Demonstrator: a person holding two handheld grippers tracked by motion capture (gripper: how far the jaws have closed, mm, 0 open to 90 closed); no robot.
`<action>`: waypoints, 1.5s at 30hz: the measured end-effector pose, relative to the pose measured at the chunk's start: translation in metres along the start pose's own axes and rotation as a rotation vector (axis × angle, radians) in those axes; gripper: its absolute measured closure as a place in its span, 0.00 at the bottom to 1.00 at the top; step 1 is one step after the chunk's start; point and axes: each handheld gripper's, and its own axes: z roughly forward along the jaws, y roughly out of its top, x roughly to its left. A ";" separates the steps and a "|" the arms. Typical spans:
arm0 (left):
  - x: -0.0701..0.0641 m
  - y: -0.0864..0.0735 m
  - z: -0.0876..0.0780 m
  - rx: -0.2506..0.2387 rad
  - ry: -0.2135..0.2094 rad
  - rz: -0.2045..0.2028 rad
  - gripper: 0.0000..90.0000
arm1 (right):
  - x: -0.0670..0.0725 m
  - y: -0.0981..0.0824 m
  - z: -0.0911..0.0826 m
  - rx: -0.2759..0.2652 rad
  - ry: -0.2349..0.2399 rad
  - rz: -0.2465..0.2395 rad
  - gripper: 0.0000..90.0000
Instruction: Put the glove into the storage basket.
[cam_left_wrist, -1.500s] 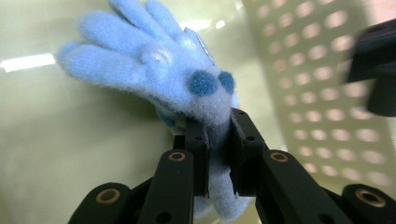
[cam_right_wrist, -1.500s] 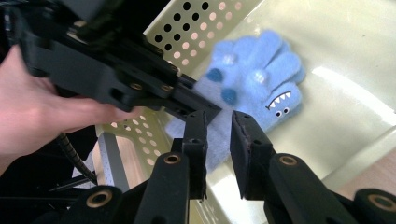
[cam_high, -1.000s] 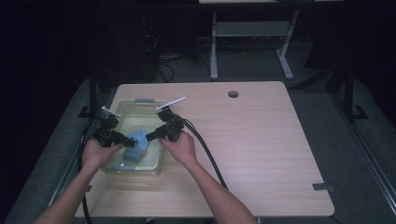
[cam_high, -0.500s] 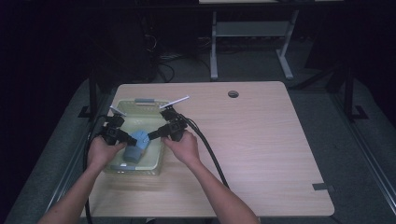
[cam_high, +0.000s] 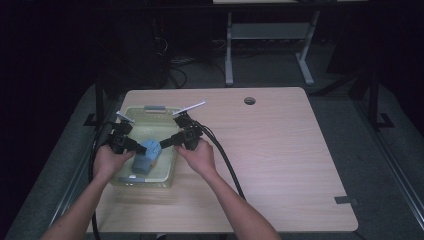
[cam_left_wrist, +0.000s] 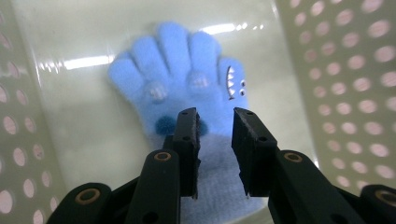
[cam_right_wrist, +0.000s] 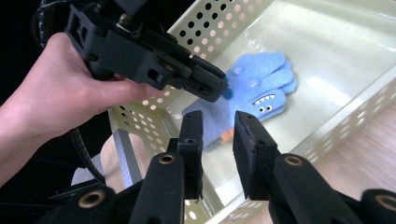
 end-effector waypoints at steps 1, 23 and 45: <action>0.000 0.000 -0.001 -0.007 -0.003 -0.001 0.78 | 0.000 0.000 -0.002 -0.006 -0.005 -0.004 0.80; -0.001 -0.011 -0.027 -0.191 -0.163 -0.018 0.61 | -0.016 -0.006 -0.039 -0.061 -0.004 0.027 0.68; -0.023 -0.003 -0.034 -0.273 -0.237 -0.006 0.49 | -0.035 -0.020 -0.076 -0.111 0.037 0.066 0.57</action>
